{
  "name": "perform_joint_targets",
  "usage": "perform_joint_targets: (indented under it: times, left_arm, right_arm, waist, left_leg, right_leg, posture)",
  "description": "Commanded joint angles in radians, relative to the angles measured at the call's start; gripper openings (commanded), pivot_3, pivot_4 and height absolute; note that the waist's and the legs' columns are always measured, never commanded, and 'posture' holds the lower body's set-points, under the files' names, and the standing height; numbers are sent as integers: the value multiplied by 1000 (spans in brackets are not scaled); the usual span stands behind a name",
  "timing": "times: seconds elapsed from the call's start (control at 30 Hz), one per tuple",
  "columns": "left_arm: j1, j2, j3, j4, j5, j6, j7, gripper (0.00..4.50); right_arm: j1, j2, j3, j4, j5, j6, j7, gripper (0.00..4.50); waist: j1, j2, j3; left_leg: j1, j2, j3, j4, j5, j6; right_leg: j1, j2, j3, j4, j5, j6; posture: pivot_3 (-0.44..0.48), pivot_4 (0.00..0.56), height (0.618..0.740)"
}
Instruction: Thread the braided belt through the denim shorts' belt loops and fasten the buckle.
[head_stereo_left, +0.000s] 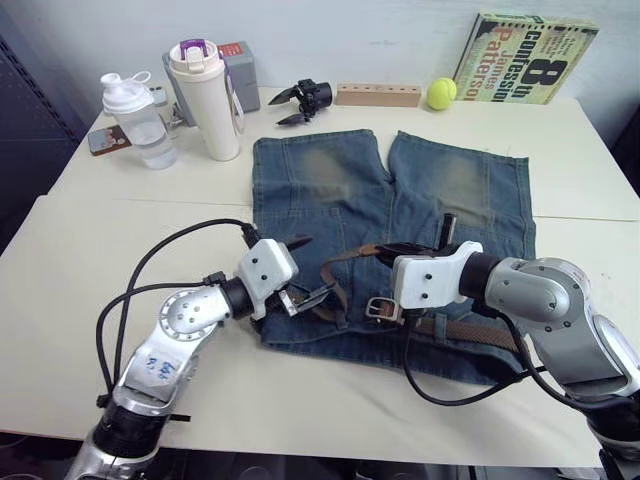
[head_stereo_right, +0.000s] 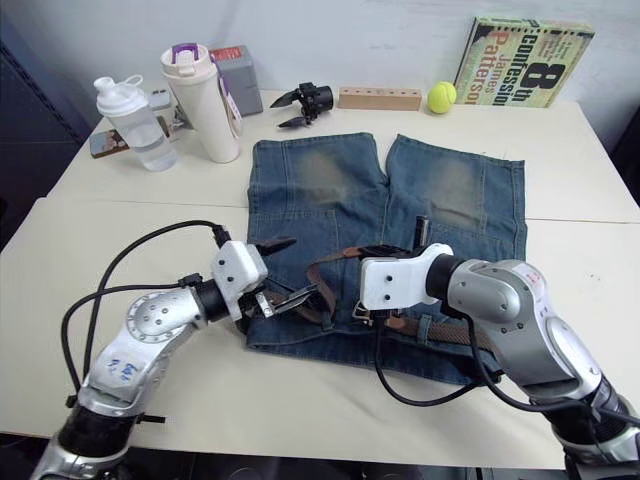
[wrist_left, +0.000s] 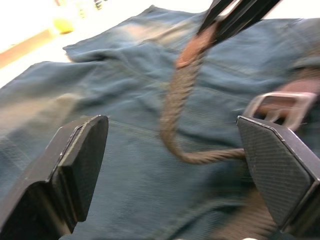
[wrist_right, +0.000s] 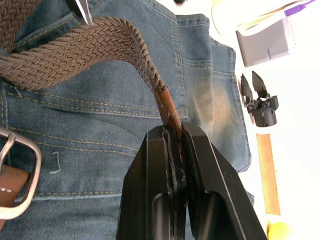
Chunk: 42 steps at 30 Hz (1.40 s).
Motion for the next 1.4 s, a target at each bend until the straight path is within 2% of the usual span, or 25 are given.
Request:
perform_joint_targets:
  times: [0.03,0.17,0.2,0.23,0.3,0.43,0.5,0.53,0.9,1.03,1.07,1.1,1.23,1.27,1.4]
  left_arm:
    - [-29,-28,-20,-4,68,-61,33,4481]
    - [-26,-36,-42,7,102,-65,13,4481]
    - [-24,-36,-44,5,104,-61,6,4075]
    - [-21,-34,-47,4,110,-65,1,3941]
    - [-13,-27,-48,1,124,-64,-3,3156]
    - [-5,-33,-45,4,141,-59,-5,1180]
    - [-5,-48,-36,7,133,-41,-3,321]
    - [-6,-50,-36,7,134,-36,-4,50]
    - [-4,-87,-9,16,116,-13,0,50]
    - [7,-96,-3,12,103,-12,-7,0]
    - [13,-101,4,10,89,-4,-10,0]
    - [17,-106,10,8,78,2,-12,0]
    - [75,-125,85,3,-44,57,-43,0]
    - [79,-127,93,1,-58,65,-45,0]
    - [121,-112,111,1,-87,82,-62,0]
  right_arm:
    - [-8,7,-11,-42,-9,-11,-1,0]
    - [-4,1,-12,-50,-15,-11,3,0]
    - [-5,1,-13,-52,-14,-8,4,0]
    - [-5,2,-14,-53,-14,-7,5,0]
    - [-6,3,-16,-54,-14,-5,5,0]
    - [-8,4,-20,-54,-12,-5,7,0]
    - [-11,7,-21,-57,-7,-3,8,0]
    - [-11,8,-21,-58,-6,-3,8,0]
    - [-5,31,-20,-85,15,3,12,0]
    - [2,41,-28,-95,27,18,13,1494]
    - [3,45,-31,-98,26,22,8,2093]
    - [5,48,-34,-101,26,26,4,2350]
    - [27,66,-68,-130,50,100,-8,4190]
    - [31,67,-72,-135,52,111,-7,4477]
    - [175,39,-156,-185,79,142,-3,4477]
  waist:
    - [-1,0,0]
    - [-6,0,0]
    - [-7,0,0]
    - [-8,0,0]
    - [-12,0,0]
    - [-19,0,0]
    - [-19,0,0]
    - [-19,0,0]
    - [-20,0,0]
    - [-20,0,0]
    - [-20,0,0]
    - [-20,0,0]
    - [-21,0,0]
    - [-21,0,0]
    - [-16,-1,0]
  left_leg:
    - [0,0,0,0,0,0]
    - [0,0,0,0,0,0]
    - [0,0,0,0,0,0]
    - [0,0,0,0,0,0]
    - [0,0,0,0,0,0]
    - [0,0,0,0,0,0]
    - [0,0,0,0,1,0]
    - [0,0,0,0,1,0]
    - [0,0,0,0,1,0]
    - [0,0,0,0,1,0]
    - [0,0,0,0,1,0]
    - [0,0,0,0,1,0]
    - [1,1,-1,0,1,0]
    - [0,1,-2,0,1,0]
    - [1,1,-4,0,1,0]
  right_leg:
    - [0,0,0,0,0,0]
    - [0,1,-1,0,0,0]
    - [0,1,-1,1,0,0]
    - [0,0,-1,1,0,0]
    - [0,0,0,1,0,0]
    - [0,0,0,1,0,0]
    - [0,0,0,1,0,0]
    - [0,0,0,1,0,0]
    - [0,0,0,2,0,0]
    - [0,0,0,2,0,0]
    - [0,0,0,2,0,0]
    - [0,0,0,2,0,0]
    - [0,0,0,2,0,0]
    - [0,-1,0,2,0,0]
    - [2,-1,0,1,0,0]
  posture:
    - [0,150,657]
    - [0,150,657]
    - [0,150,657]
    - [0,150,657]
    - [0,150,657]
    - [0,150,657]
    - [0,150,657]
    - [0,150,657]
    - [0,150,657]
    - [0,150,657]
    - [0,150,657]
    - [0,150,657]
    - [0,150,657]
    - [0,150,657]
    - [0,150,657]
